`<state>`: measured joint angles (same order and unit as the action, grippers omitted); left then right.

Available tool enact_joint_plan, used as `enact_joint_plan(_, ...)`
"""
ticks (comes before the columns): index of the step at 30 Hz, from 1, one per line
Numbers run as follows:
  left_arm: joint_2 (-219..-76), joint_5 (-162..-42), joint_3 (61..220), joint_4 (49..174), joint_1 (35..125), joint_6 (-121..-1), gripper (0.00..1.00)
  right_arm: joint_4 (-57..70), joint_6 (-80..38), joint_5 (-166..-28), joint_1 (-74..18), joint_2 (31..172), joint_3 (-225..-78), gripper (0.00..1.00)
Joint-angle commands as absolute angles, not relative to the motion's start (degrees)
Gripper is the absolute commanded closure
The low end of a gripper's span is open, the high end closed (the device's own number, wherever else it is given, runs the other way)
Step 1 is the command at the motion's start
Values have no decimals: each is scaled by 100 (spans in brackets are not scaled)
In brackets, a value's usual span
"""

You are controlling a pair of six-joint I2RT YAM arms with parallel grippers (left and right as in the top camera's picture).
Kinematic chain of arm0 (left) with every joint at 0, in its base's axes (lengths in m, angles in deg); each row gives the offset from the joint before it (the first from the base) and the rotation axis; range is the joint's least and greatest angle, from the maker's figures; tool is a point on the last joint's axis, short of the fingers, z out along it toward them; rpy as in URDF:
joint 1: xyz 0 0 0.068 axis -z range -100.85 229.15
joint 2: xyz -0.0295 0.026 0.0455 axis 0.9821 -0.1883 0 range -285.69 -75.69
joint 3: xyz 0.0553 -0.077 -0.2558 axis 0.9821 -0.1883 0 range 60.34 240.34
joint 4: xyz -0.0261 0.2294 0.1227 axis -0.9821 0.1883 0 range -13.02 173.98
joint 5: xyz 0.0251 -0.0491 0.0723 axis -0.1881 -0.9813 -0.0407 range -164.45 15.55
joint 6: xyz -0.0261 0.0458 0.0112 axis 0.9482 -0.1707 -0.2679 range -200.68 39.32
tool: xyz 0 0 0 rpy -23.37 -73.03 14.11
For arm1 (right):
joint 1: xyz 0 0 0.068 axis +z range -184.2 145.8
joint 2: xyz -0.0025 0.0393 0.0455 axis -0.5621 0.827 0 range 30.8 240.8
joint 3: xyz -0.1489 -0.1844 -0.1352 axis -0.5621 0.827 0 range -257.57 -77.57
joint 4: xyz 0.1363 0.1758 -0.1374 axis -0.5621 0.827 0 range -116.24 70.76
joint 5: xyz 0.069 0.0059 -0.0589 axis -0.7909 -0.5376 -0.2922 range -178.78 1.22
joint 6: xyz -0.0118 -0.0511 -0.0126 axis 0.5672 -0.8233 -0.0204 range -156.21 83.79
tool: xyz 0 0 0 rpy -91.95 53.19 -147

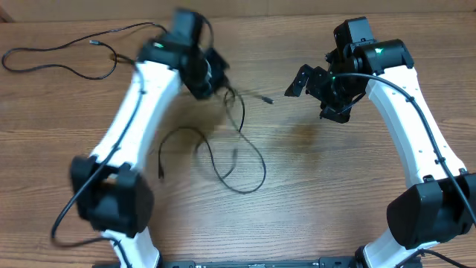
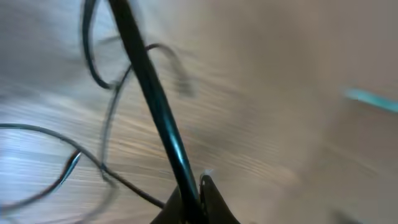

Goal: Untangle cables

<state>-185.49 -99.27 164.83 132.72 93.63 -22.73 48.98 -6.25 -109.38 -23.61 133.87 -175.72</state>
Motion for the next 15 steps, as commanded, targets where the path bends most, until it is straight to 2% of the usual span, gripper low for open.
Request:
enact_joint_plan(1,-17513,-11044,17423,13233,9026,-2415,96,4885,-649,-10922,-2368,13319,-17664,0)
enact_joint_plan(7,-16632,-10919,18020,12667,8534,-2430,96,4887,-649,-10922,-2368,13321,-17664,0)
enact_joint_plan(15,-16134,-10877,18020,12101,8440,-2439,96,4887,-649,-10922,-2368,13321,-17664,0)
